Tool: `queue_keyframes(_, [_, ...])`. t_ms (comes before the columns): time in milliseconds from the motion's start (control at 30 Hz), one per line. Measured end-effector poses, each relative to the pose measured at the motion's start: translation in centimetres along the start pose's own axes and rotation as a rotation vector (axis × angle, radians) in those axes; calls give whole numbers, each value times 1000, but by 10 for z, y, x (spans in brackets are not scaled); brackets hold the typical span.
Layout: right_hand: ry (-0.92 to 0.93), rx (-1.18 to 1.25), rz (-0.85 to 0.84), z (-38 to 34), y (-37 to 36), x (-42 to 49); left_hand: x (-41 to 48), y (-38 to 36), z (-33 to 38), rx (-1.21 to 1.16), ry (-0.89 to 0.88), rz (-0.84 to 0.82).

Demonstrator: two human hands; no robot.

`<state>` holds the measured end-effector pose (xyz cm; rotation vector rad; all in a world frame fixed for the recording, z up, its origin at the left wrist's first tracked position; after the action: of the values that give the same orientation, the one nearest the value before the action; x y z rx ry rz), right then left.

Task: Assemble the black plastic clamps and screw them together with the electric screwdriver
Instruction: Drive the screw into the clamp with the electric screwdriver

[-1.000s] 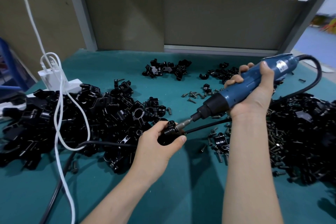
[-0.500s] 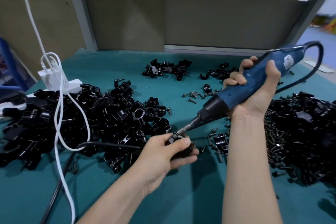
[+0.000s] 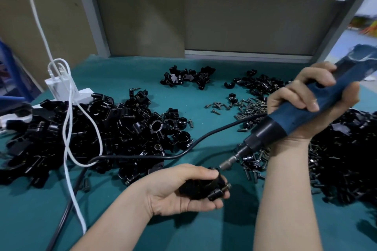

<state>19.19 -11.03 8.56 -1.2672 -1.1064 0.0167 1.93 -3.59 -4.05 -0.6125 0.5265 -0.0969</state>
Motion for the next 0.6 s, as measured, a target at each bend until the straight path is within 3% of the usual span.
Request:
queue_keyframes(167, [66, -9, 30, -15, -5, -7, 1, 12, 7, -162, -83, 86])
queue_keyframes(333, [164, -371, 258, -29, -2, -10, 1, 20, 10, -98, -110, 197])
queue_keyframes(600, [90, -601, 287, -9, 1, -1, -2, 23, 14, -109, -164, 216])
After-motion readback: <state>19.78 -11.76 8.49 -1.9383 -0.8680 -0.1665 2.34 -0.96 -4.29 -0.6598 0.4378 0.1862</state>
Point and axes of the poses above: each hand's wrist, its own x-axis towards the middle knuckle, its own y-axis out of the back of the hand, z = x × y, the point moved 6 cm from there along x, towards the middle knuckle, and after that the axes turned 2 degrees about y, right-handed, at the moved point
